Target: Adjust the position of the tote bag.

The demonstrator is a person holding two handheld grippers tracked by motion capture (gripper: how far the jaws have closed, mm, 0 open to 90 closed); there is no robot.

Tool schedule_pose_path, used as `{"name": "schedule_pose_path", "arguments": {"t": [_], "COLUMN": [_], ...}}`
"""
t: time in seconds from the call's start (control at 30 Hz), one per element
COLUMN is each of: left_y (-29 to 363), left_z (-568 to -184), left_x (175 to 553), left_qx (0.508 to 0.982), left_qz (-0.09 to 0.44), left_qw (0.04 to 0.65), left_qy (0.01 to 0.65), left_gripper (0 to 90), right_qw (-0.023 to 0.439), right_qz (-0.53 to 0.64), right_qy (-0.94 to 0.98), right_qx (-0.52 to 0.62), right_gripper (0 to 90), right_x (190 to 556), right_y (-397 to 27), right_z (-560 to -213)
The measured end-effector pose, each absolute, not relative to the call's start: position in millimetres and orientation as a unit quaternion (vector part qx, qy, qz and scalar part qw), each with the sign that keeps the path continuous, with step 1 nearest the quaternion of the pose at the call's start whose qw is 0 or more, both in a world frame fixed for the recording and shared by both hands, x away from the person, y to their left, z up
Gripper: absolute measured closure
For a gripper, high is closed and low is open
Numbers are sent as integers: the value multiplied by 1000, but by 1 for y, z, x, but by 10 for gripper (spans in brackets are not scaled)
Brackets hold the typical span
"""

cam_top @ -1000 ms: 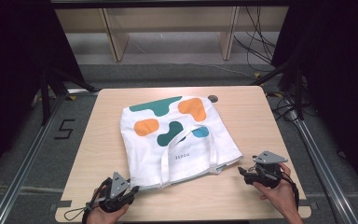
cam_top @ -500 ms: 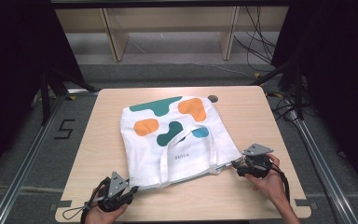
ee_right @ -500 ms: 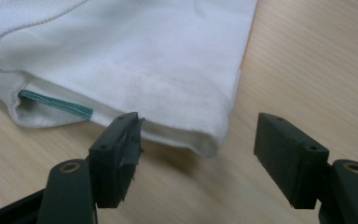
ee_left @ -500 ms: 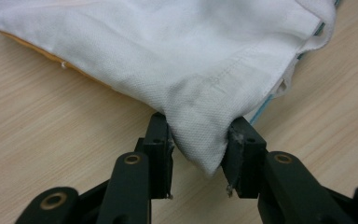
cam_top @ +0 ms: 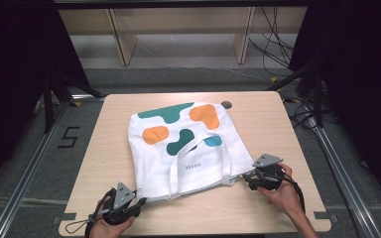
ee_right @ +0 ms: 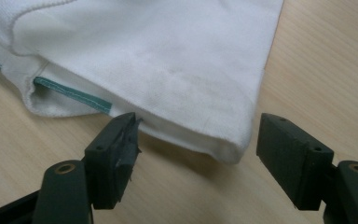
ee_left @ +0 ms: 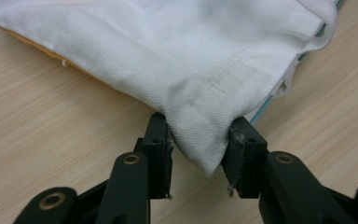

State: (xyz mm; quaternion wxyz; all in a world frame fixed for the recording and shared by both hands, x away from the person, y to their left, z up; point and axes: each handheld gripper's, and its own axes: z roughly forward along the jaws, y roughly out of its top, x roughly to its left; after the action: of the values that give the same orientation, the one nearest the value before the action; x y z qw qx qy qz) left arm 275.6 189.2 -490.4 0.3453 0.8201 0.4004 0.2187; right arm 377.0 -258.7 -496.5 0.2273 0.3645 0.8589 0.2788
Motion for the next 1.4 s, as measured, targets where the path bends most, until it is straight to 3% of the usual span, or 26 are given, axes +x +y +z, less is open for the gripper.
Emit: {"name": "schedule_pose_path", "arguments": {"t": [0.27,0.37,0.4,0.53,0.57,0.6,0.63,0.67,0.8,1.0,1.3,1.4], "left_y": [188,190,190,191,190,190,190,189,192,197,187,185], "left_z": [-492,-491,-491,-491,-492,-492,-492,-493,-491,-493,-496,-494], "left_x": [276,275,276,276,275,276,276,276,277,281,282,283], "left_qx": [819,825,824,824,820,815,815,812,828,817,823,841], "left_qz": [224,223,223,222,217,216,216,220,218,217,216,218], "left_qw": [353,343,347,347,351,357,357,359,343,342,353,329], "left_qy": [393,390,388,388,397,401,401,404,386,409,389,371], "left_gripper": [641,641,641,640,640,641,640,640,642,648,646,626], "right_qw": [214,242,271,289,286,281,281,280,288,287,294,294], "right_qz": [292,298,317,300,287,281,281,286,268,273,313,321], "right_qy": [833,829,820,826,833,839,839,842,850,855,831,826], "right_qx": [418,407,393,379,377,372,372,361,351,335,353,359], "right_gripper": [275,316,356,392,425,539,539,644,772,799,797,790], "right_x": [387,389,391,396,398,403,403,407,403,374,312,292], "right_y": [-263,-262,-258,-251,-250,-251,-251,-252,-251,-254,-275,-281], "right_z": [-494,-490,-486,-488,-490,-494,-494,-495,-494,-483,-472,-472]}}
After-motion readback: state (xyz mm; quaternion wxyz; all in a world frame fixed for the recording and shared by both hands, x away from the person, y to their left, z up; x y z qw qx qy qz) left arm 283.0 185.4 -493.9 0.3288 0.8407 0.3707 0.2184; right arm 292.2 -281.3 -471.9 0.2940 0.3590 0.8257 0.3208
